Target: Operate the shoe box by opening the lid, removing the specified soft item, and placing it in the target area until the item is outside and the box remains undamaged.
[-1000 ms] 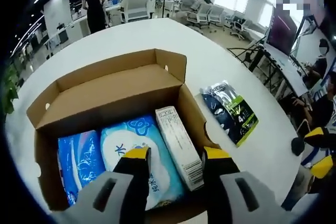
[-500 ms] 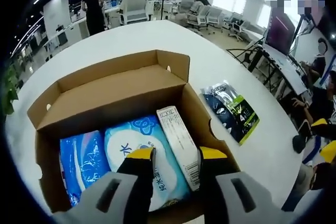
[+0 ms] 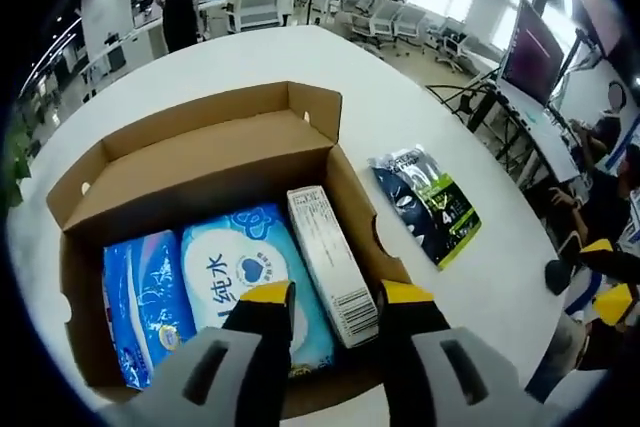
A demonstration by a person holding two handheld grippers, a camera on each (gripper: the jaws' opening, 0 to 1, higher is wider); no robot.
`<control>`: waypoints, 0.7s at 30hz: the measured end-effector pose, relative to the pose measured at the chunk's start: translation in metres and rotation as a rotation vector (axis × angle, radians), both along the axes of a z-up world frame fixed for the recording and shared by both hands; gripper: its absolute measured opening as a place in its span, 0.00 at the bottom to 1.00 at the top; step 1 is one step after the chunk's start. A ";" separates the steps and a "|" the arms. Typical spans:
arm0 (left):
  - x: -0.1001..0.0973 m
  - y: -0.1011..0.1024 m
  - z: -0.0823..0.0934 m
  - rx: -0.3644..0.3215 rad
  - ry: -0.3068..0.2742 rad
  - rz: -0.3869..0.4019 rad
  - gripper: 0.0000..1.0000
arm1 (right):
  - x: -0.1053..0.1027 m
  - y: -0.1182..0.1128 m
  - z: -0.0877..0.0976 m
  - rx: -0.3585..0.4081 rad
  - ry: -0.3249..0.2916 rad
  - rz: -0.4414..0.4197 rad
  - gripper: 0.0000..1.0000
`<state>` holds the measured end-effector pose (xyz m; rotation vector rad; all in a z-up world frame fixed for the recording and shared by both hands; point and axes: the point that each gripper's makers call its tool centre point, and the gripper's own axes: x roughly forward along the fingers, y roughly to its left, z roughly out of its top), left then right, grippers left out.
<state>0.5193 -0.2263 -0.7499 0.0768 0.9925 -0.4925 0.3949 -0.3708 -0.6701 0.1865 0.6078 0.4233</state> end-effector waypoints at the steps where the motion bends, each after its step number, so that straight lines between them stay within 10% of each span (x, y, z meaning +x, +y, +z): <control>1: 0.002 -0.001 -0.001 0.011 -0.004 0.000 0.30 | -0.001 -0.001 -0.001 -0.002 0.003 -0.003 0.31; 8: 0.007 -0.006 -0.013 0.072 0.000 -0.013 0.23 | -0.001 -0.006 -0.006 -0.009 0.020 -0.013 0.31; 21: 0.009 -0.003 -0.012 -0.016 -0.024 0.116 0.17 | -0.001 0.018 -0.015 0.016 0.055 0.037 0.30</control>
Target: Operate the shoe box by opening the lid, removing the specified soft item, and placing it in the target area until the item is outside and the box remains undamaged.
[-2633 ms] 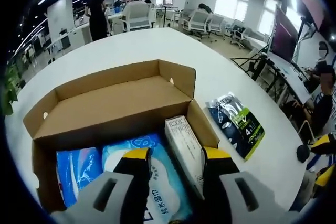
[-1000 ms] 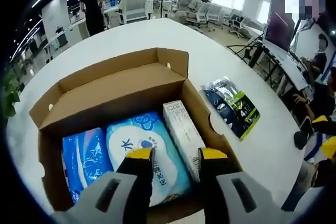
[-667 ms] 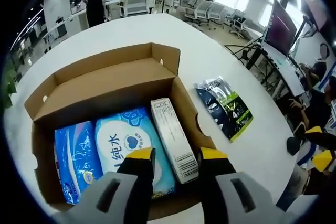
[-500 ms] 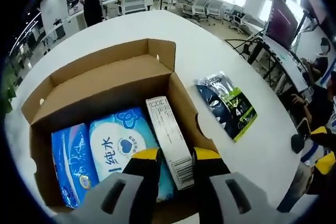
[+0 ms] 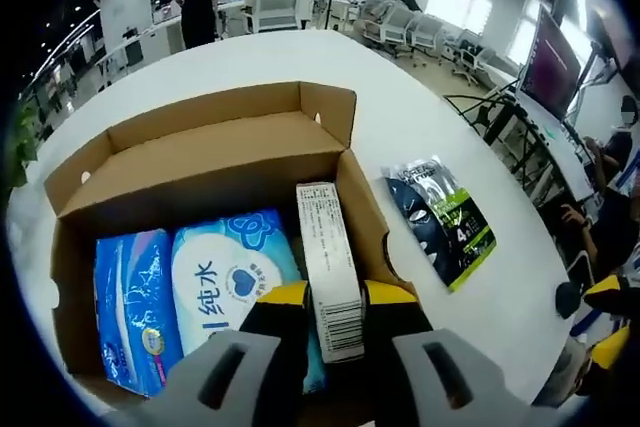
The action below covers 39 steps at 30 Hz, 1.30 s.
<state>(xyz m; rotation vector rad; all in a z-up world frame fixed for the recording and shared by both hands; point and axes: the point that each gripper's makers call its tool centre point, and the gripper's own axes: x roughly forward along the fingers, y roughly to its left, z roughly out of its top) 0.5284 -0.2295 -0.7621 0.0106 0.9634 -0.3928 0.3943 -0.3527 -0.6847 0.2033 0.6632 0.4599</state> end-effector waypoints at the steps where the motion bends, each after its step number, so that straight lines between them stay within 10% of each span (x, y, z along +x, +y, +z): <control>1: -0.001 0.000 0.001 -0.011 0.000 0.006 0.16 | 0.000 0.001 0.000 0.001 0.001 0.004 0.30; 25: -0.019 0.054 0.081 -0.313 -0.211 0.243 0.15 | 0.018 0.020 0.020 0.130 -0.020 -0.001 0.30; 39: -0.030 0.079 0.097 -0.239 -0.289 0.235 0.15 | 0.027 0.036 0.025 0.179 -0.021 0.024 0.30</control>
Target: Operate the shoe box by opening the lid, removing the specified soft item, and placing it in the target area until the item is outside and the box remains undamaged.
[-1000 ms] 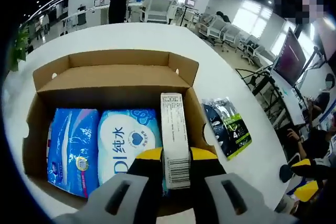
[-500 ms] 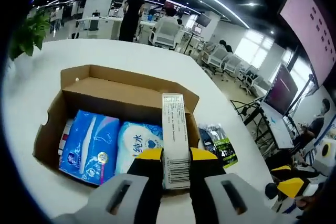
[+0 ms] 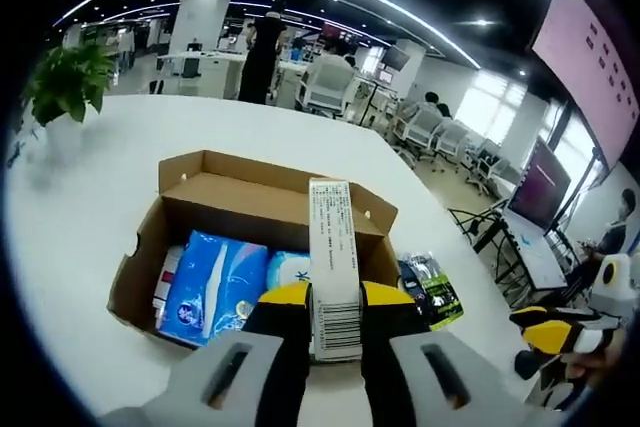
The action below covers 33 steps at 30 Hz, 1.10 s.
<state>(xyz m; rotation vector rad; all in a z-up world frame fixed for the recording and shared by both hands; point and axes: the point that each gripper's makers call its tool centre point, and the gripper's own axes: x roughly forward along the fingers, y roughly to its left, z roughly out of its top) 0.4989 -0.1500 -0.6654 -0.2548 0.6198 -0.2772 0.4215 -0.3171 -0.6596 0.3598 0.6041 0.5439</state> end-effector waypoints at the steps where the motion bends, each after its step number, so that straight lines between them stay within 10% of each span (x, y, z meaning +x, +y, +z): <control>1: 0.000 0.000 0.000 0.006 -0.003 -0.002 0.15 | -0.001 0.001 0.000 0.004 0.002 0.000 0.30; 33: -0.022 -0.028 0.033 0.449 -0.274 -0.228 0.15 | 0.013 0.021 0.043 0.172 -0.005 -0.003 0.33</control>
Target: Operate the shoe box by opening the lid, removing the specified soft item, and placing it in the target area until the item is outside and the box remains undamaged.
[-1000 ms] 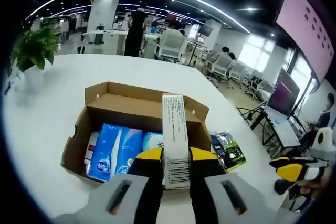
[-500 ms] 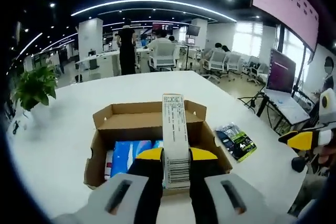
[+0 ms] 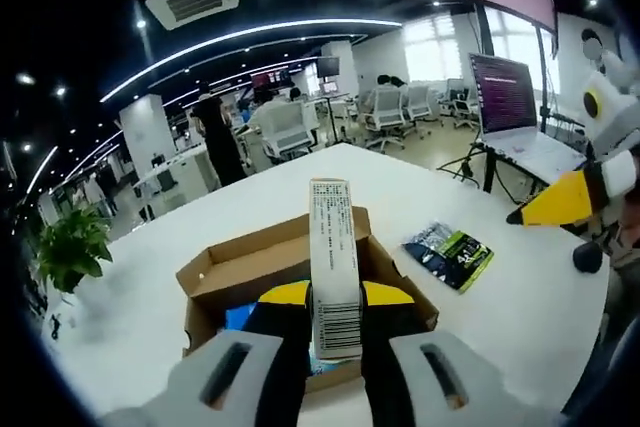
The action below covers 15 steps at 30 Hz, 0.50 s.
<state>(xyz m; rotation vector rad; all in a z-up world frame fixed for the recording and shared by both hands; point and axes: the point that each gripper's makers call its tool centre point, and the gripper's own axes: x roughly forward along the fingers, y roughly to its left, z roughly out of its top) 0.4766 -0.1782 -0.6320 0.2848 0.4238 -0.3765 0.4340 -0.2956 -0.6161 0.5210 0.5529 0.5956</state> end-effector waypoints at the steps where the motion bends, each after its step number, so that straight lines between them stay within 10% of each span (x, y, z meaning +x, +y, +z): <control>1: 0.000 -0.002 0.000 0.006 -0.003 -0.005 0.15 | 0.001 0.001 0.002 0.008 -0.001 -0.001 0.34; 9: -0.010 -0.026 0.000 0.157 -0.054 -0.120 0.15 | 0.018 0.015 0.014 0.152 0.108 -0.089 0.35; 15: -0.017 -0.034 -0.006 0.239 -0.087 -0.144 0.15 | 0.027 0.027 0.008 0.104 0.145 -0.078 0.35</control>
